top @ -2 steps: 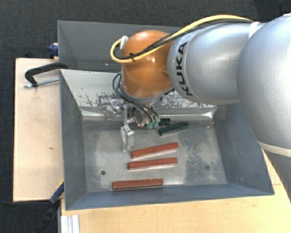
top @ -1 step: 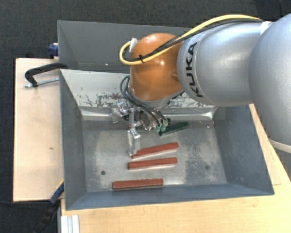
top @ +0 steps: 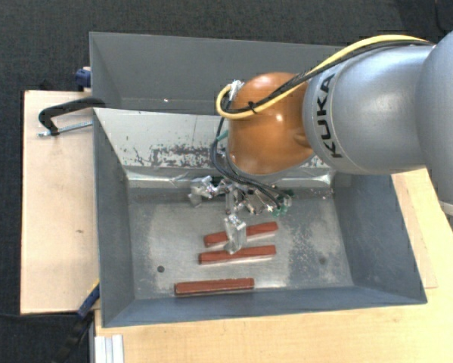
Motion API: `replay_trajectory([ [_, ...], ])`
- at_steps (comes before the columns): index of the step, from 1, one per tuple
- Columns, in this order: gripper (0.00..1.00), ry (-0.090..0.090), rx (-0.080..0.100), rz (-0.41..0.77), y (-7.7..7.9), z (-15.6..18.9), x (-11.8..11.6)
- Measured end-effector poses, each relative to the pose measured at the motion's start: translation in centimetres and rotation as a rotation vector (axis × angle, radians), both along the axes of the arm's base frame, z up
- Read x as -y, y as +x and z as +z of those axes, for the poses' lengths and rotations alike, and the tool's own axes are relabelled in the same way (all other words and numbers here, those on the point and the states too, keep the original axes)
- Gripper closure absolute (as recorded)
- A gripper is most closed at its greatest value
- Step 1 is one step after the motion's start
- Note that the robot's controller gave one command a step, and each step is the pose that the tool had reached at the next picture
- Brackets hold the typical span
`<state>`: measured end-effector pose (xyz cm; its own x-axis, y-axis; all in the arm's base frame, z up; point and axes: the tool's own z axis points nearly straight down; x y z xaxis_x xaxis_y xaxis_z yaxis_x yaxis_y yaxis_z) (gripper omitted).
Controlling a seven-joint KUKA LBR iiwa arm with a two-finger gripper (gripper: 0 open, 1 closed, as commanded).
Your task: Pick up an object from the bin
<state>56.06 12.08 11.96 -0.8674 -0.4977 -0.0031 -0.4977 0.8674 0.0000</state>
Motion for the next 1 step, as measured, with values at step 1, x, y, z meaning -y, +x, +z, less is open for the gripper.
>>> replay_trajectory([
  [1,1.00,-0.004,-0.010,0.007,0.50,-4.51,3.98],
])
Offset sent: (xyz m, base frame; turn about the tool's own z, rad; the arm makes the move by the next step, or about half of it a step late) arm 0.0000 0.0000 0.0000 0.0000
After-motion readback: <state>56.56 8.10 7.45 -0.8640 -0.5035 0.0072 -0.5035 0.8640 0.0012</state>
